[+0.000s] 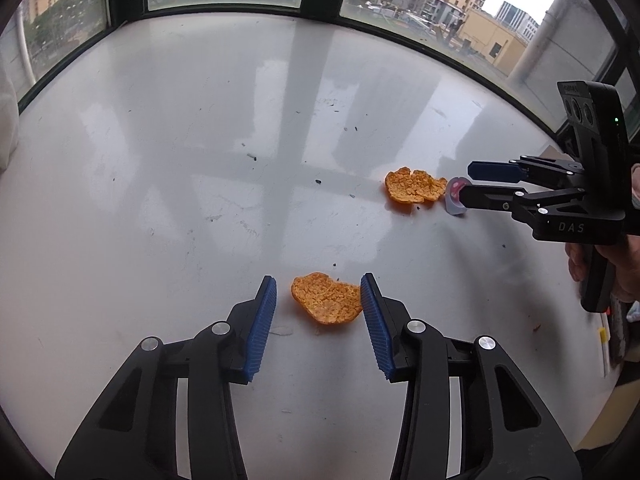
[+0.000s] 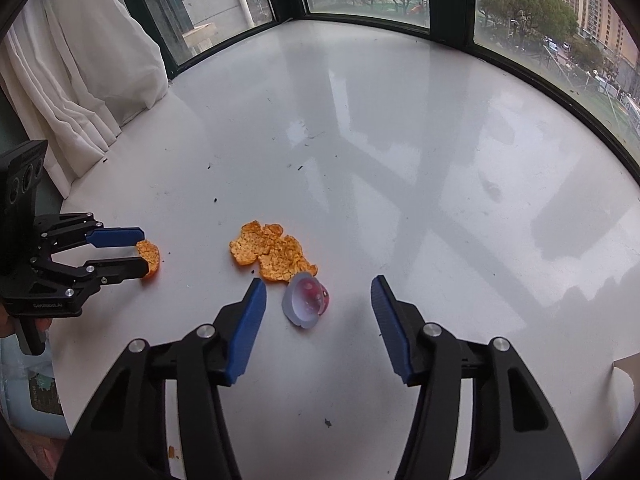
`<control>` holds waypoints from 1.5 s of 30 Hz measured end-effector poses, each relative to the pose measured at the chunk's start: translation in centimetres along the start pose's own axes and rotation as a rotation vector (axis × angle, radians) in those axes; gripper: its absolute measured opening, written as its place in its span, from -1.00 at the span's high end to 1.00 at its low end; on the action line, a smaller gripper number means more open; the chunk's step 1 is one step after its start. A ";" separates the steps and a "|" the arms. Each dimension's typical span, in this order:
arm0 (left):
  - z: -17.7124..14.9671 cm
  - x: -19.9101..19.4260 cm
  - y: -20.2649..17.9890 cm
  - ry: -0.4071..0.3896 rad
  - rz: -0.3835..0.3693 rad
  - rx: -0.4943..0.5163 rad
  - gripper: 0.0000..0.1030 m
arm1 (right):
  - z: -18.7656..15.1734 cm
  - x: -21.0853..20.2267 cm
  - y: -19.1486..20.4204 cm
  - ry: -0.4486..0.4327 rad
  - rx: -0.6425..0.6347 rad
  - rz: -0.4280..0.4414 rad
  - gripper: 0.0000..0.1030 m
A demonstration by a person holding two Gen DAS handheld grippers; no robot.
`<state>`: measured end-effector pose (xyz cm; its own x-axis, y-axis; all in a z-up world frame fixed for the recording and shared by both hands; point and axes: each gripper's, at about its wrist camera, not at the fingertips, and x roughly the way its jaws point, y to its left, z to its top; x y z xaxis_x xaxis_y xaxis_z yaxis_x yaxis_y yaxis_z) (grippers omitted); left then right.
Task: Collect trash
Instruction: 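Close the left tool on an orange peel piece while the right tool grasps the pink candy, then carry the peel in the left tool and pink candy in the right tool over the bin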
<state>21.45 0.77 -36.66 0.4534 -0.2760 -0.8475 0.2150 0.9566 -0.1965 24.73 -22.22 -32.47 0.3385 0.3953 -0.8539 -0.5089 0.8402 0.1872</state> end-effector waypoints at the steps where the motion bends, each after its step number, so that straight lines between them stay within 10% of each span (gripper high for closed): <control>1: -0.1 0.0 0.0 -0.003 0.000 -0.001 0.21 | 0.0 0.1 0.0 0.000 -0.001 -0.002 0.01; 22: -0.3 0.3 0.5 -0.014 -0.001 0.000 0.92 | -0.2 1.2 0.2 0.034 -0.013 -0.002 0.81; 45: -0.2 -7.1 -0.8 -0.103 -0.015 -0.033 0.97 | 0.9 -4.5 4.8 -0.033 -0.029 0.032 0.82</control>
<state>17.91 1.97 -30.60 0.5370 -0.2968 -0.7896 0.1945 0.9544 -0.2265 21.51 -19.57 -27.30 0.3468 0.4345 -0.8312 -0.5424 0.8159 0.2002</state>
